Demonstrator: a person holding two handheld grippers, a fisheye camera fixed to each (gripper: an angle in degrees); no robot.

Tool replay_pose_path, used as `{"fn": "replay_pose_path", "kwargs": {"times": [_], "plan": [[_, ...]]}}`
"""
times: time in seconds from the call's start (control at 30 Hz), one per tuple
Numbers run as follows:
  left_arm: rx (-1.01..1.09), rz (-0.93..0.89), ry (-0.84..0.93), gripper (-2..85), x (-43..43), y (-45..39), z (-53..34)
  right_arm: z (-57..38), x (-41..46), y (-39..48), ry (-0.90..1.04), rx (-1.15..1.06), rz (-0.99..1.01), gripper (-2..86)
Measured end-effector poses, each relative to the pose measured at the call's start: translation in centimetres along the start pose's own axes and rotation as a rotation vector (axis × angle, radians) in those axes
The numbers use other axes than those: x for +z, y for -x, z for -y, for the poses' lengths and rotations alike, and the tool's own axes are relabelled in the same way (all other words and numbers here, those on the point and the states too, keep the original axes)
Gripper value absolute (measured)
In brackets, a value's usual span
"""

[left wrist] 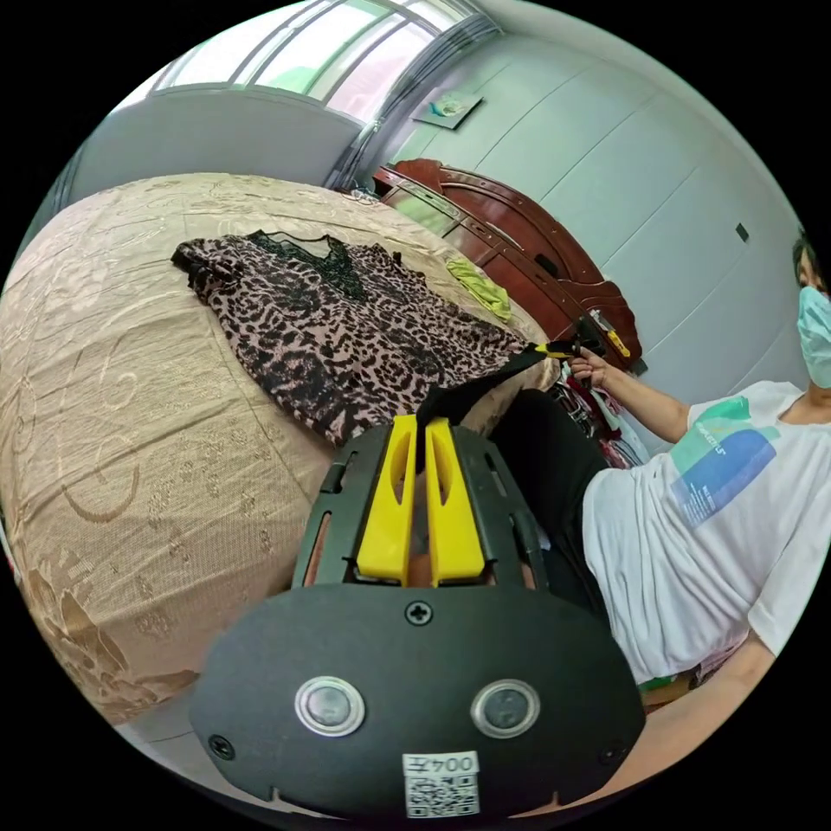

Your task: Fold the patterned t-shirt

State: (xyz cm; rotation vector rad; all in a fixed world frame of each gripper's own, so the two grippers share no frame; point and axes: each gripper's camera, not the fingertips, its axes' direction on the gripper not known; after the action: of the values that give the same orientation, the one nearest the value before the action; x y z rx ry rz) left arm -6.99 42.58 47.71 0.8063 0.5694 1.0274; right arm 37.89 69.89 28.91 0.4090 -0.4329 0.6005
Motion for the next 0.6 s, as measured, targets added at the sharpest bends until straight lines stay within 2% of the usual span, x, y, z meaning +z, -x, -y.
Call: {"fn": "replay_pose_path", "kwargs": {"times": [0.13,0.37,0.47,0.57,0.6], "plan": [[0.013,0.018,0.097,1.5,2.4,-0.8,-2.3,-1.8,2.8,0.8,0.036,0.035,-0.028,1.2],[0.001,-0.012,0.149,2.0,3.2,-0.6,-4.5,-3.7,7.5,2.8,0.122,0.189,-0.048,4.2],[0.007,-0.018,0.212,2.1,1.9,-0.5,-6.2,-4.7,7.1,5.6,0.167,0.153,-0.115,5.9],[-0.022,0.005,0.154,2.2,-1.1,-0.4,-7.4,-5.5,5.6,9.7,0.096,0.114,-0.169,6.7],[-0.019,0.011,0.084,2.1,-2.2,-0.7,-7.2,-5.6,5.4,12.0,0.050,0.069,-0.163,6.7]]}}
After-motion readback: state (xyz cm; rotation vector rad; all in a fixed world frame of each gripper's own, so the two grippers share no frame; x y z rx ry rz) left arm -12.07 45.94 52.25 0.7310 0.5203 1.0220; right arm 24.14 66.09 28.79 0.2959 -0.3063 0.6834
